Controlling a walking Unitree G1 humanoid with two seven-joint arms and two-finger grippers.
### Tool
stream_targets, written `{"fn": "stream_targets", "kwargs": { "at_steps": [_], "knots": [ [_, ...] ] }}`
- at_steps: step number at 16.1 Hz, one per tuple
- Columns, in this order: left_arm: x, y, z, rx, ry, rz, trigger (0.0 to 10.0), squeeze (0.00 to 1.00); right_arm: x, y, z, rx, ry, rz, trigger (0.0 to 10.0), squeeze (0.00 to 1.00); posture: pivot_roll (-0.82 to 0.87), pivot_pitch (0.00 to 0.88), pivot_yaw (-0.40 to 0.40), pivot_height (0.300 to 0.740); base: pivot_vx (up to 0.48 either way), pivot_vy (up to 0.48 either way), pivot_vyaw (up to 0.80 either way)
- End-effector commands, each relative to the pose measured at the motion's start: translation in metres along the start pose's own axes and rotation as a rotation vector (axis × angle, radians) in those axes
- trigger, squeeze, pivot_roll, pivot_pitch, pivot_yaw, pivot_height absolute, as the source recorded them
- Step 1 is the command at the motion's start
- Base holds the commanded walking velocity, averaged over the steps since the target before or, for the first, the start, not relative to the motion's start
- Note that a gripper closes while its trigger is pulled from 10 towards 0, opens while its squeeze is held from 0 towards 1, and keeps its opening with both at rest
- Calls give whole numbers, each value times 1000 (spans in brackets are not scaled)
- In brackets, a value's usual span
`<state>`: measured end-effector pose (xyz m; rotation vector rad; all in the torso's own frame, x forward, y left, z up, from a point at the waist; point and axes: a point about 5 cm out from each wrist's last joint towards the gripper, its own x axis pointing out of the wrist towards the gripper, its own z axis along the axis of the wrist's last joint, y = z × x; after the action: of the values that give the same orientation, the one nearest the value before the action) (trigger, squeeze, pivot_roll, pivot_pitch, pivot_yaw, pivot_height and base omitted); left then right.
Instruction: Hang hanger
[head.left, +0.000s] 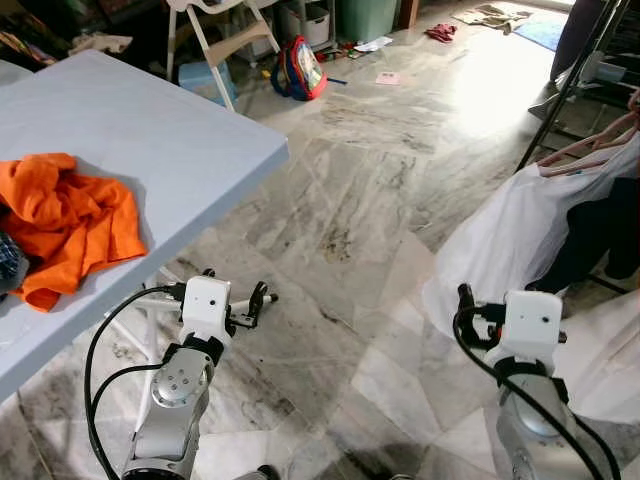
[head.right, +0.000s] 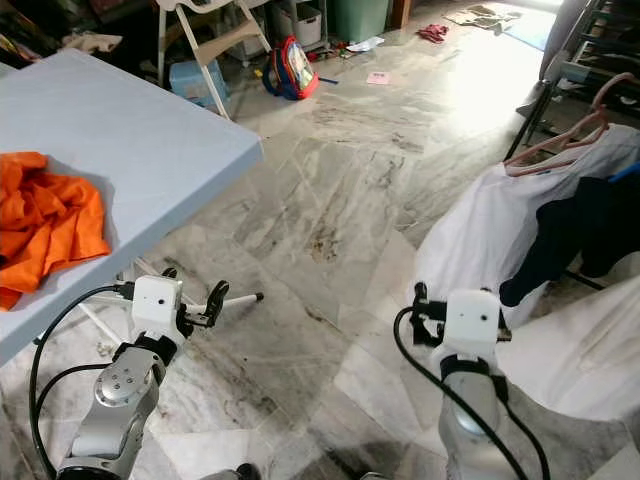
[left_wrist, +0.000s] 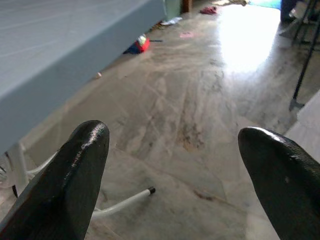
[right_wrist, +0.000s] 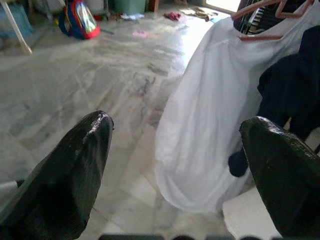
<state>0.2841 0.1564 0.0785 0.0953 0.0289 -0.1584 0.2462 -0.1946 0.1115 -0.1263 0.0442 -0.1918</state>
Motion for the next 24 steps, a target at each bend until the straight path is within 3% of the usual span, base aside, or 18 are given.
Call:
{"fn": "stream_targets", "kwargs": {
  "at_steps": [1, 4, 8, 9, 10, 11, 12, 13, 14, 15, 16, 17, 18, 22, 23, 24],
  "knots": [
    [-4, 5, 0, 3, -10, 30, 10000, 0, 0, -2, 0, -3, -7, 5, 10000, 0, -3, 191, 38, 740, 0, 0, 0],
    [4, 5, 13, -7, -73, 56, 10000, 0, 0, -9, 11, -12, -73, -1, 10000, 0, -19, 205, 38, 740, 0, 0, 0],
    [11, 13, 38, 74, -209, 144, 10000, 0, -4, -10, 15, -2, -112, -58, 10000, 0, -28, 220, 57, 740, 0, 0, 0],
    [10, 13, 44, 91, -237, 145, 10000, 306, -6, -9, 18, -14, -134, -65, 10000, 0, -32, 224, 65, 740, 0, 0, 0],
    [12, 12, 51, 103, -266, 142, 10000, 925, -8, -9, 23, -28, -160, -81, 10000, 0, -30, 227, 69, 740, 0, 0, 0],
    [13, 12, 55, 102, -278, 138, 10000, 1000, -8, -9, 27, -25, -178, -85, 10000, 0, -31, 228, 72, 740, 0, 0, 0],
    [15, 13, 57, 78, -276, 151, 10000, 1000, -6, -9, 33, -30, -206, -96, 10000, 1000, -32, 231, 79, 740, 0, 0, 0],
    [18, 16, 58, 79, -274, 170, 10000, 1000, -4, -11, 37, -34, -219, -117, 10000, 1000, -33, 231, 82, 740, 0, 0, 0],
    [22, 19, 59, 88, -266, 176, 10000, 1000, 0, -14, 38, -42, -226, -144, 10000, 753, -35, 232, 86, 740, 0, 0, 0],
    [24, 19, 58, 91, -246, 164, 10000, 1000, 1, -15, 39, -46, -226, -161, 10000, 333, -35, 232, 87, 740, 0, 0, 0],
    [27, 21, 59, 54, -241, 145, 10000, 0, 2, -17, 40, -31, -233, -182, 10000, 0, -36, 229, 94, 740, 0, 0, 0],
    [29, 22, 63, 29, -265, 134, 1804, 0, 2, -17, 40, -21, -238, -190, 0, 0, -38, 228, 96, 740, 0, 0, 0],
    [32, 24, 67, 11, -279, 148, 0, 0, 3, -16, 41, -20, -239, -187, 0, 0, -39, 226, 100, 740, 0, 0, 0],
    [35, 22, 68, 15, -282, 131, 0, 0, 4, -13, 40, -15, -236, -183, 0, 0, -44, 224, 105, 740, 0, 0, 0],
    [36, 21, 66, 23, -267, 126, 6000, 0, 4, -13, 38, -29, -224, -181, 9882, 0, -44, 224, 105, 740, 0, 0, 0],
    [36, 19, 63, 33, -256, 113, 10000, 110, 3, -12, 37, -21, -216, -182, 10000, 435, -44, 225, 103, 740, 0, 0, 0]
  ]
}}
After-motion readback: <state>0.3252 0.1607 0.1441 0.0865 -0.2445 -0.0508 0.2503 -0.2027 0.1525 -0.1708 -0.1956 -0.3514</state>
